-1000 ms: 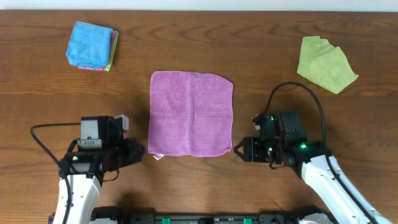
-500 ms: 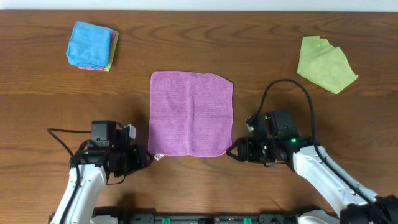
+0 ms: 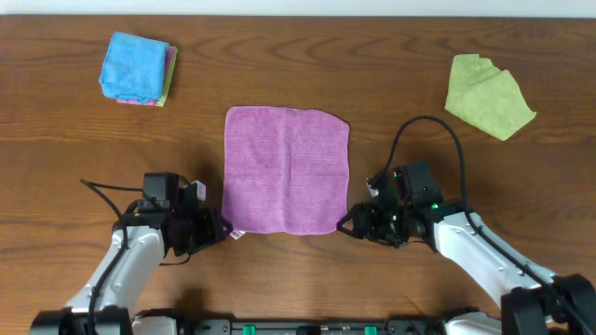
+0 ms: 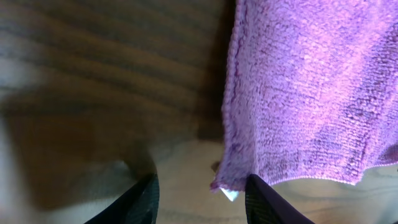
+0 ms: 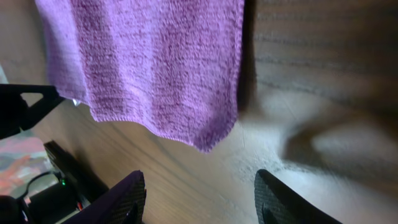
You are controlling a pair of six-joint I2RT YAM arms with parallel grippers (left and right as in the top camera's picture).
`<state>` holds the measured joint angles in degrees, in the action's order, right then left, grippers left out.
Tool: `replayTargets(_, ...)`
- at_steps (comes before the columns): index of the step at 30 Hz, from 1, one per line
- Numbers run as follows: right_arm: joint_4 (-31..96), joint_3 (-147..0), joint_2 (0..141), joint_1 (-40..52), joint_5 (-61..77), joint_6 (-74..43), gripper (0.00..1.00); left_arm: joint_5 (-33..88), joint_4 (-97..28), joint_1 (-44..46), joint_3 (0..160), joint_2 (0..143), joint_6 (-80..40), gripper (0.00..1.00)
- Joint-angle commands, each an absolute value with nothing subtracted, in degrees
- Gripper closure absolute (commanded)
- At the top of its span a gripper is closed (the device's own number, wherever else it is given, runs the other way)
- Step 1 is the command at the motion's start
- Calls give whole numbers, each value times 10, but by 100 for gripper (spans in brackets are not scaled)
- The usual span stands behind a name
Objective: Fold the cloth
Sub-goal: 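Grasp the purple cloth's bottom left and right corners with both grippers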
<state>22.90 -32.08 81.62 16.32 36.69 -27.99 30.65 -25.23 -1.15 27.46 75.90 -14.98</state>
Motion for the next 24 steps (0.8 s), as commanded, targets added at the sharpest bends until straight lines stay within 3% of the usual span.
replayTargets(1,217,-317,832,157,380,-305,43,301,-240,-15,274,776,-144,54)
replayTargets(24,154,-317,886,158,362,-362,56,301,-207,-15,274,780,-168,55)
